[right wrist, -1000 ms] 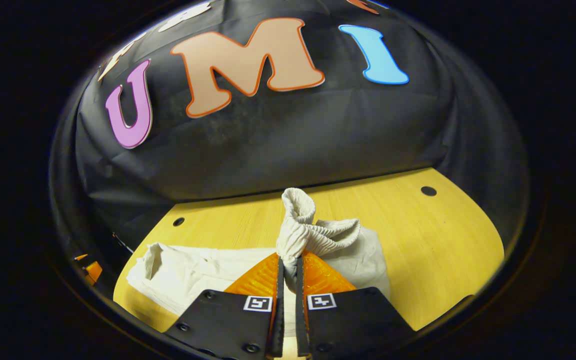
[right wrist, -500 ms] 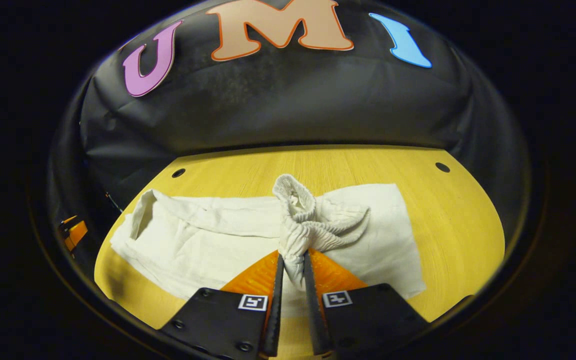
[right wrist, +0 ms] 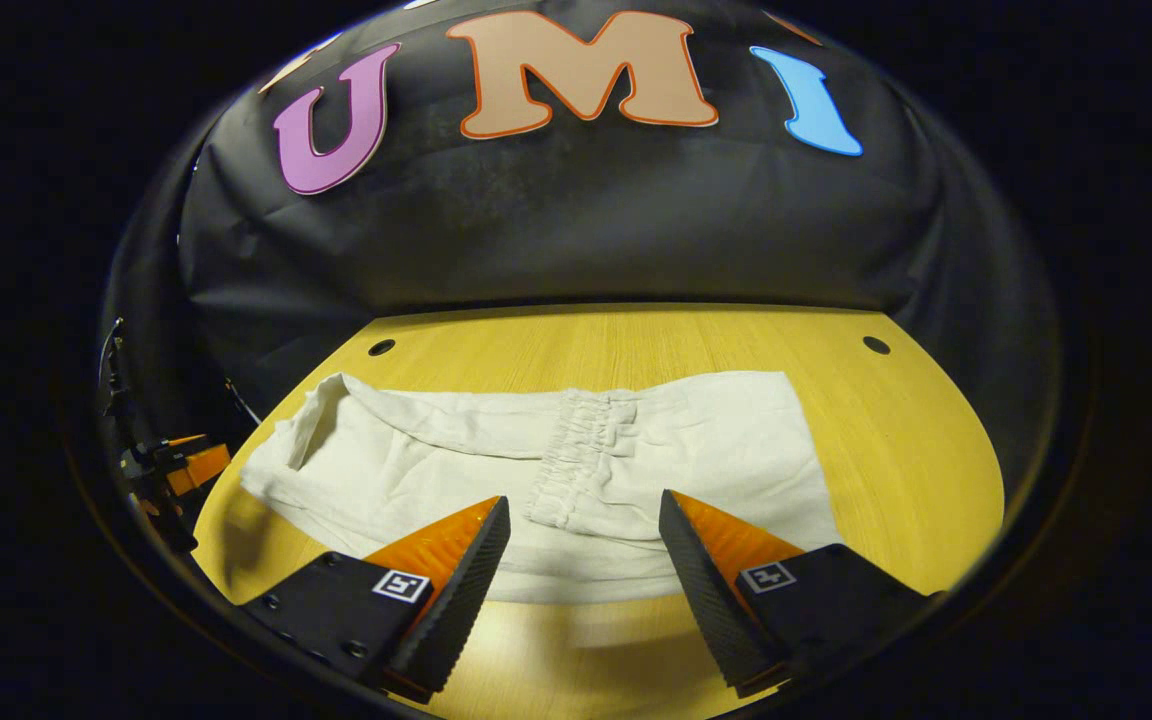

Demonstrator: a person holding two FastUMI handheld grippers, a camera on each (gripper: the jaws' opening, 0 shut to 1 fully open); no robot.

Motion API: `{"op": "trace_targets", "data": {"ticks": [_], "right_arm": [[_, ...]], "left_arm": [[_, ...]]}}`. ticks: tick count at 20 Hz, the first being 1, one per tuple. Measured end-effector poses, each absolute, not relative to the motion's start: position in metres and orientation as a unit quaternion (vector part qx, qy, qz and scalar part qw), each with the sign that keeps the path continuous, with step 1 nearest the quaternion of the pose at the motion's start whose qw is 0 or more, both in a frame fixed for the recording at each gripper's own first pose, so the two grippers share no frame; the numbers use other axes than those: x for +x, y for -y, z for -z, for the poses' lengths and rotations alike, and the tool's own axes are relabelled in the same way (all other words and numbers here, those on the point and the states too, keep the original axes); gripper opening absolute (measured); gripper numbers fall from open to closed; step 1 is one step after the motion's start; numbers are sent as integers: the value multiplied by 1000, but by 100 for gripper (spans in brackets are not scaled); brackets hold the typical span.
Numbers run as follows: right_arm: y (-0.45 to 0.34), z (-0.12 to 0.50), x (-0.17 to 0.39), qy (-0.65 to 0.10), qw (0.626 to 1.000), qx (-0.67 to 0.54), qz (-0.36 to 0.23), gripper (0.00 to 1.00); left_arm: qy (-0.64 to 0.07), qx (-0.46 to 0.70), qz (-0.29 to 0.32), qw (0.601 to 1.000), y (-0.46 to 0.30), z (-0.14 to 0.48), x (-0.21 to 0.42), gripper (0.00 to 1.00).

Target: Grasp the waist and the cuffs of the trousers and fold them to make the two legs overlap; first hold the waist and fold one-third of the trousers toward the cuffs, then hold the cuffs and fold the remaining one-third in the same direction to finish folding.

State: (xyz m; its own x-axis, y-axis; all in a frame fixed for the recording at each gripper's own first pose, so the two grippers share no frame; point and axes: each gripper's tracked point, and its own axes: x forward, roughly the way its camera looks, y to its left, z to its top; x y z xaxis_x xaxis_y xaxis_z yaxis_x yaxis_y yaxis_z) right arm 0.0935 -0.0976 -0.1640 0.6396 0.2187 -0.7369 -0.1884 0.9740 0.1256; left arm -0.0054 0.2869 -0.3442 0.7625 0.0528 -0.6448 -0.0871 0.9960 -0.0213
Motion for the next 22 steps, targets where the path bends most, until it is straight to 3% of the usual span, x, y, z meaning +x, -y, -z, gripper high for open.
{"op": "trace_targets", "data": {"ticks": [7, 8, 18, 19, 22], "right_arm": [[117, 146, 82, -401, 912, 1, -90, 92], [120, 146, 81, -401, 912, 1, -86, 97], [137, 135, 88, -388, 918, 1, -77, 97], [137, 135, 89, -389, 918, 1, -77, 97], [142, 133, 89, -387, 919, 3, -79, 97]], "left_arm": [[-384, -53, -43, 921, -288, 387, -8, 97], [-387, -52, -42, 919, -288, 389, -9, 96], [-401, -52, -40, 914, -281, 404, -6, 96], [-401, -52, -38, 914, -279, 403, -5, 95], [-406, -52, -28, 912, -269, 405, -2, 75]]}}
